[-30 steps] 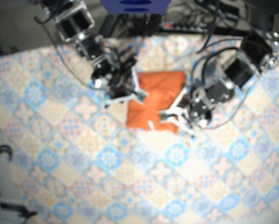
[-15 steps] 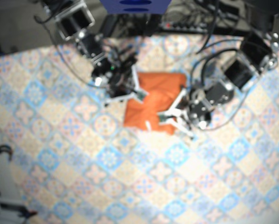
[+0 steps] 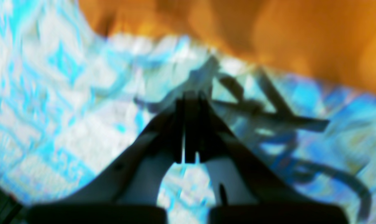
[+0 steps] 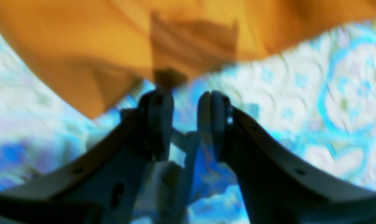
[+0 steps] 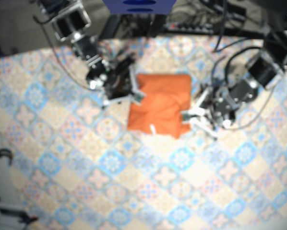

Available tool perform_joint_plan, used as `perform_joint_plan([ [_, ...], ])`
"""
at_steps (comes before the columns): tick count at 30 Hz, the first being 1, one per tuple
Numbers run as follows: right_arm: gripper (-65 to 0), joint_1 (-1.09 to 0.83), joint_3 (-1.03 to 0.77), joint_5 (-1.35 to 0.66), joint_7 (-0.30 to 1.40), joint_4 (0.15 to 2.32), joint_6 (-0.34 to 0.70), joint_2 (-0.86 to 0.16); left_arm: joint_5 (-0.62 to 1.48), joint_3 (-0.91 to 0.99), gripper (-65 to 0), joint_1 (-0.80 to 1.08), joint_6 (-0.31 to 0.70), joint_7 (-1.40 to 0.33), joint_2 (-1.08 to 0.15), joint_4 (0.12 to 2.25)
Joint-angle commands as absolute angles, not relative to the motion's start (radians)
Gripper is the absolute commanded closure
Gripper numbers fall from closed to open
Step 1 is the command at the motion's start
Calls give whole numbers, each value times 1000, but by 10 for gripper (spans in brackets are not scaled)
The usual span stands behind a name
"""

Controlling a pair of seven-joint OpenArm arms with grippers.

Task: Fold the T-shirt properly
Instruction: 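Release the bundle and withdraw both grippers outward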

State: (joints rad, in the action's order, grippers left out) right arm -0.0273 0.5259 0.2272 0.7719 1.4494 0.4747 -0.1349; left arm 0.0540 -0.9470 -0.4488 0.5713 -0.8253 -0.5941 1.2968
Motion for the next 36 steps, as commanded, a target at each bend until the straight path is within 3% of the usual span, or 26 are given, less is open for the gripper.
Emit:
perform_joint_plan([
  [1,-210,-22,499,246,809,1484,470,-157,54,-935,0,-466,562,-822,-622,1333],
  [5,-210,-25,435,246,877,1589,470,-191,58,-885,0,-440,562,-826,-708,1411],
  [8,-210,-47,341,246,920,1678,470,-232,81,-743,0,-360,564,-866,-786,1506],
  [13,-210,-159,153,246,924,1747,470,-305,151,-487,0,-116,564,-878,-928,1667],
  [17,-210,-297,-10,246,921,1811,470,-357,179,-189,0,220,564,-871,-989,1759],
  [20,-210,-398,-113,246,921,1851,470,-367,185,65,0,475,564,-869,-966,1799],
  [25,-210,-524,-228,246,921,1862,470,-367,177,371,0,792,564,-802,-825,1845],
  [36,-208,-670,-251,245,921,1810,470,-360,174,409,0,966,564,-676,-653,1603],
])
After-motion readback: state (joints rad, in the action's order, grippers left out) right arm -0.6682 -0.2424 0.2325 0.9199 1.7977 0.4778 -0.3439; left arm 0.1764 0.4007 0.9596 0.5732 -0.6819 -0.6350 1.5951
